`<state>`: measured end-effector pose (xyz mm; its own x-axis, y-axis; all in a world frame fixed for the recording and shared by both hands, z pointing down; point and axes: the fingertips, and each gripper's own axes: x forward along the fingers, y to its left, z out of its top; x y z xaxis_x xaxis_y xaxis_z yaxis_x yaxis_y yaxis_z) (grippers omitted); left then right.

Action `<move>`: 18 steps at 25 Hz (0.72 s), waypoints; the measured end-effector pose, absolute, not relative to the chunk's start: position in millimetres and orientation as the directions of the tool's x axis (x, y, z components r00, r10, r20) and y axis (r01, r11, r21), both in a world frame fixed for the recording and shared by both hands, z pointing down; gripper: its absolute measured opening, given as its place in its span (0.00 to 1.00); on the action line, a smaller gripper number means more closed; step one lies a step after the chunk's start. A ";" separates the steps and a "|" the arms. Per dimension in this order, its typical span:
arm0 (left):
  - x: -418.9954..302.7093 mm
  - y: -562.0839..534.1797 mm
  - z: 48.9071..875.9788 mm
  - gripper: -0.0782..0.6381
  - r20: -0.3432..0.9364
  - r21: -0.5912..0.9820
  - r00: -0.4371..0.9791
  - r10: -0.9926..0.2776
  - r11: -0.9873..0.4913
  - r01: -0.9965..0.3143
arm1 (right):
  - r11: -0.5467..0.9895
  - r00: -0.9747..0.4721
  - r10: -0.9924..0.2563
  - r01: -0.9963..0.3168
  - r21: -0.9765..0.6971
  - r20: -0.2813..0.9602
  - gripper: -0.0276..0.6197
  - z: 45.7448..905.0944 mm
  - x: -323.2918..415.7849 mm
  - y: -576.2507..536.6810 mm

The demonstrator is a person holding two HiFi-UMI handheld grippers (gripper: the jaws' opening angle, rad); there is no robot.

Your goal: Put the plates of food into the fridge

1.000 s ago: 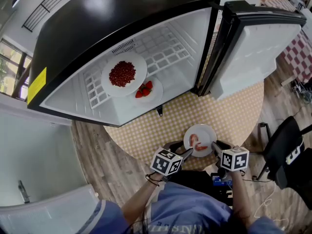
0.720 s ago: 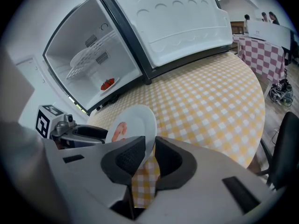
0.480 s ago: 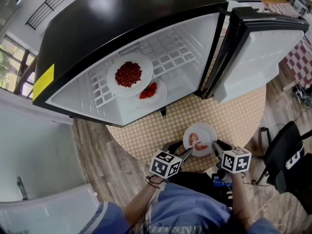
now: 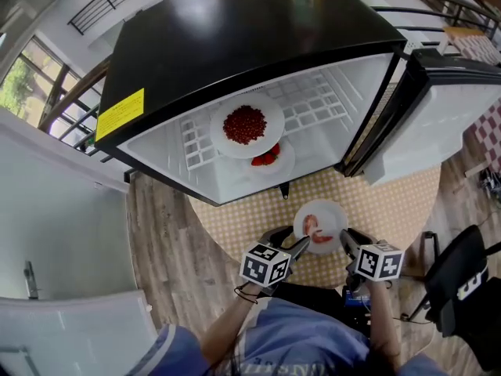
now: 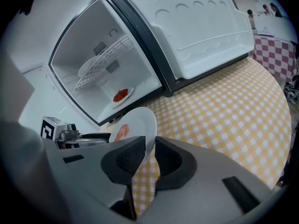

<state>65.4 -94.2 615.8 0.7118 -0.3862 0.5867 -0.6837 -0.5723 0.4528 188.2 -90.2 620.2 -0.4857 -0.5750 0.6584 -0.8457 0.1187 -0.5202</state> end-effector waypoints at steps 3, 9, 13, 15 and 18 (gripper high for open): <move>54.4 -104.0 609.2 0.42 0.580 0.444 0.702 -0.413 -0.562 -0.697 | 0.139 -0.492 -0.573 -0.846 -0.514 0.655 0.16 614.3 177.9 -101.0; 37.2 -133.4 593.7 0.42 0.559 0.426 0.692 -0.458 -0.557 -0.713 | 0.154 -0.497 -0.595 -0.842 -0.517 0.632 0.16 597.8 162.3 -132.9; 28.7 -155.6 582.9 0.42 0.539 0.418 0.687 -0.487 -0.554 -0.720 | 0.170 -0.497 -0.605 -0.844 -0.509 0.622 0.16 589.0 153.7 -153.6; 25.0 -168.5 578.4 0.42 0.532 0.412 0.684 -0.498 -0.553 -0.724 | 0.170 -0.494 -0.611 -0.845 -0.508 0.618 0.16 586.1 150.0 -165.1; 21.5 -186.8 571.3 0.42 0.522 0.406 0.682 -0.513 -0.554 -0.727 | 0.152 -0.487 -0.626 -0.843 -0.517 0.610 0.16 582.6 145.9 -180.7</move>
<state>21.5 -186.8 571.3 0.6817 -0.5128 0.5219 -0.7272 -0.5538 0.4057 145.9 -180.7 582.6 -0.4867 -0.6256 0.6098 -0.8426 0.1518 -0.5167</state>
